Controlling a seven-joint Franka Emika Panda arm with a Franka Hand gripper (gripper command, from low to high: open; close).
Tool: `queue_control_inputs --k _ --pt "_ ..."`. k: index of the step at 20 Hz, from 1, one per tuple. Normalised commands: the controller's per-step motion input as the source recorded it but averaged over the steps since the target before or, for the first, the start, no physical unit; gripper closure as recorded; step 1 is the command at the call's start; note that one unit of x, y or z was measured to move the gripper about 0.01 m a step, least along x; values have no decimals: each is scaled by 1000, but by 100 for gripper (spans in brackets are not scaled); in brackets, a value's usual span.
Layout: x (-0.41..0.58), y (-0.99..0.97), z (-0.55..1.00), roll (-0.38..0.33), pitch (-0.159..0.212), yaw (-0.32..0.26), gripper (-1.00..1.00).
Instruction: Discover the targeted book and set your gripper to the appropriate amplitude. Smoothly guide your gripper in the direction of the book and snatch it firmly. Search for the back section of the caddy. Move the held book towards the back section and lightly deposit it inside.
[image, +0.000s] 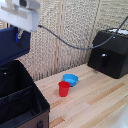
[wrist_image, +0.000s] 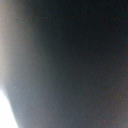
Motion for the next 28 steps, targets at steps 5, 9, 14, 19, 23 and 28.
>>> queue_control_inputs --k 5,9,14,19,23,28 --pt "439 805 -113 -1 63 -29 100" --pt "429 511 -172 -10 13 -132 100" --pt "469 33 -176 -158 84 -153 100" --pt "361 7 9 -157 165 -84 100" --pt "124 -39 506 0 118 -22 -100" --pt "0 -165 878 -10 136 -17 -100"
